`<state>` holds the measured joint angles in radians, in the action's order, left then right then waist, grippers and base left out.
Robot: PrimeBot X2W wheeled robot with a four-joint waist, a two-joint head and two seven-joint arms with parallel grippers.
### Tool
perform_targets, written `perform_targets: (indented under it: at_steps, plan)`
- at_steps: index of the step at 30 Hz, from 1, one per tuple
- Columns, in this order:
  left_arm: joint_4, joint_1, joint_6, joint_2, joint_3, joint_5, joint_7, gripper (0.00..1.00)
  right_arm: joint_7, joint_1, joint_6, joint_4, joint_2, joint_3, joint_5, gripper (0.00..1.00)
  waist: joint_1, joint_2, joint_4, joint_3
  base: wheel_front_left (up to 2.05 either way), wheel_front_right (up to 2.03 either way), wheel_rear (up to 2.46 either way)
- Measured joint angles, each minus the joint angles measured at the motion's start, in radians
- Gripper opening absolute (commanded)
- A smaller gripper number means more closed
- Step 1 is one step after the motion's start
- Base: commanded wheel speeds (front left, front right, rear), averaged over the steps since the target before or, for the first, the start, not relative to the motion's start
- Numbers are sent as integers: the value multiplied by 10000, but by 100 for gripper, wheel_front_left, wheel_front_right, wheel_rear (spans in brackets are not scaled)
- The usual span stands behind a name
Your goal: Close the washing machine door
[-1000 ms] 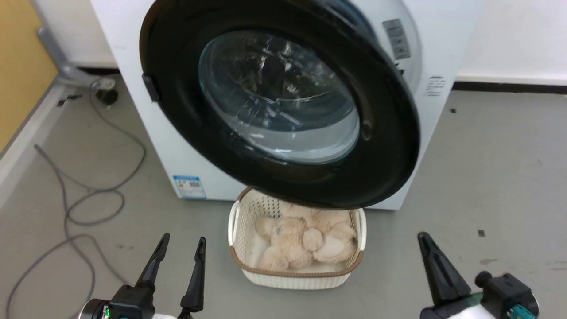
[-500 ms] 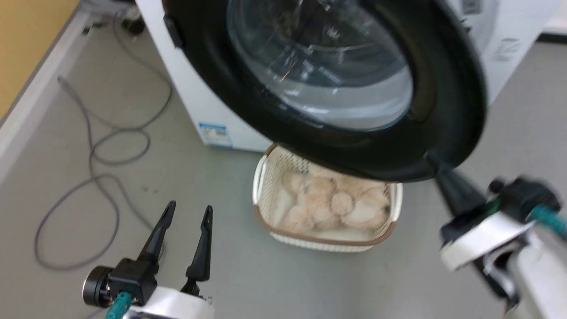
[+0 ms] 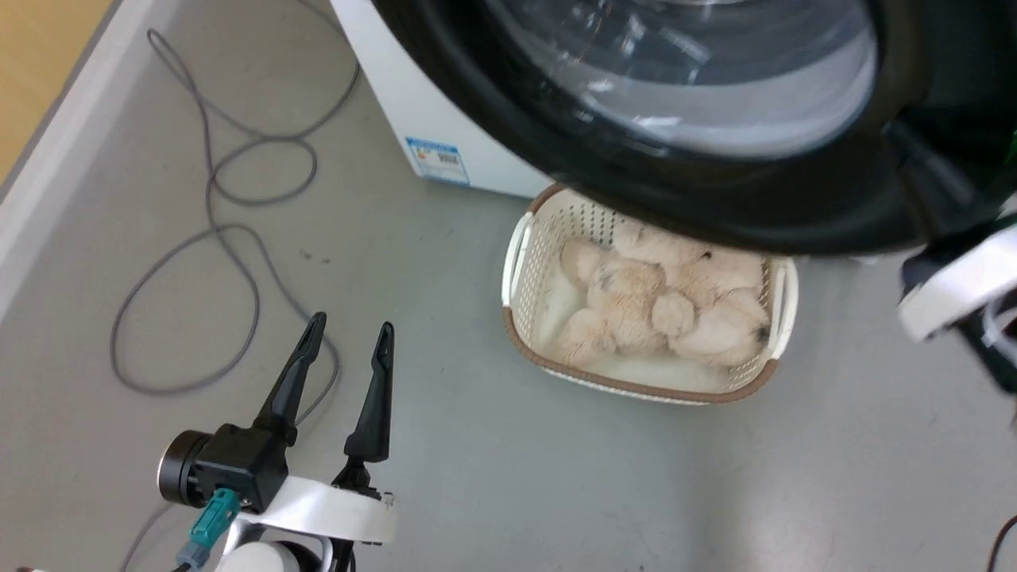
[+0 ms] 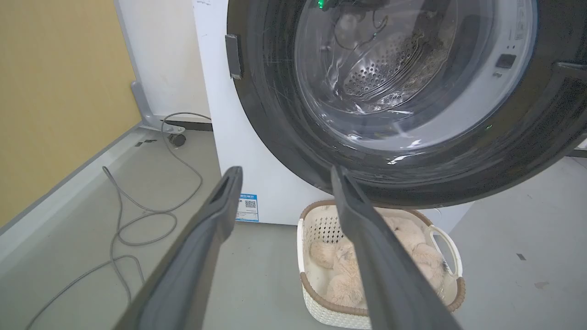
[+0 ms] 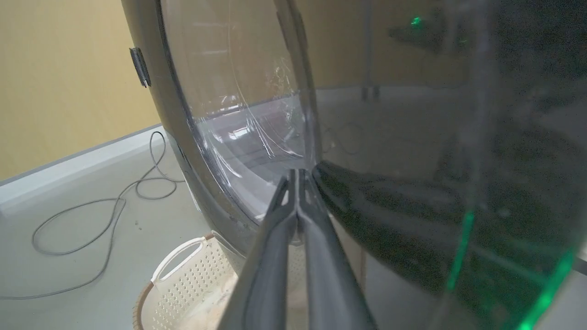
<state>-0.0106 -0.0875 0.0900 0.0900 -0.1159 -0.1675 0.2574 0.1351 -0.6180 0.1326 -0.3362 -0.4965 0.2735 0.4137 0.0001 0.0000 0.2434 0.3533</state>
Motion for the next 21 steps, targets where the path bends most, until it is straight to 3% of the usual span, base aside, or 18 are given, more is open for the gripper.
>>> perform_targets:
  at_steps: [14, 21]
  plan:
    - [-27, -313, 178, -215, 94, 71, 0, 100, -713, -2677, -4, -2336, -364, -560, 286, 0, 0, 0, 276, 622, 0, 0, 0]
    - [-13, -363, 190, -286, 171, 73, 0, 100, -619, -3139, 144, -3189, -29, -943, 443, 0, -1, 0, 315, 698, 0, 0, 0]
